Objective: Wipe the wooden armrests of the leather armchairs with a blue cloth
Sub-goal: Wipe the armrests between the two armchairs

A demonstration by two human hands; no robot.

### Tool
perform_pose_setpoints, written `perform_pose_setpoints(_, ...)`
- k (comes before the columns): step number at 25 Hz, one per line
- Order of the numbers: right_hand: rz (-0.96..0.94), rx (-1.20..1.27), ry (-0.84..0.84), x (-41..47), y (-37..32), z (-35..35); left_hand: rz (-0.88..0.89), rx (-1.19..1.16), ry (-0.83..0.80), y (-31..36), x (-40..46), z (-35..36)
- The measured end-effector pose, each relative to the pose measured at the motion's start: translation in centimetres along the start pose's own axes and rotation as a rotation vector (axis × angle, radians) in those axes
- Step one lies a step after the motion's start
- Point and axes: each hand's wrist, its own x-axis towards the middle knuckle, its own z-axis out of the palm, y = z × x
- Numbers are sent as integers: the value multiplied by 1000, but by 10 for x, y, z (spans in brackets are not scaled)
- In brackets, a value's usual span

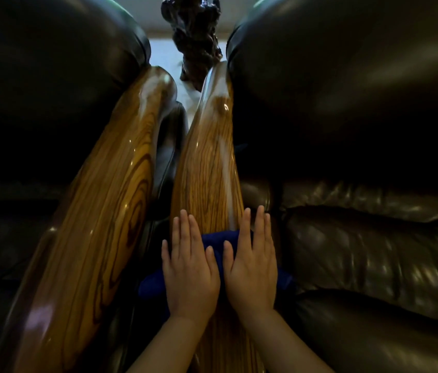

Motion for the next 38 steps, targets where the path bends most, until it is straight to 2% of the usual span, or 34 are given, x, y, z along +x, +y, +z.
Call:
perform_pose_setpoints(9, 21, -25, -12, 93, -21, 8, 31, 58, -45, 5, 98, -3)
perform_pose_setpoints(20, 103, -22, -126, 216, -32, 27, 35, -73, -225, 17, 230, 3)
perform_pose_setpoints(25, 135, -61, -126, 257, -33, 36, 68, -109, -220, 22, 274, 14)
perform_pose_setpoints(30, 140, -144, -80, 300, -33, 42, 37, -51, -229, 26, 318, 25)
perform_pose_setpoints(34, 101, -190, -124, 322, -34, 37, 46, 60, -324, 31, 343, 20)
perform_pose_setpoints(36, 59, -123, -118, 326, -29, 22, 70, -23, -319, 28, 347, 2)
perform_pose_setpoints(38, -16, -13, -92, 319, -17, 5, 104, -211, -262, 15, 343, -19)
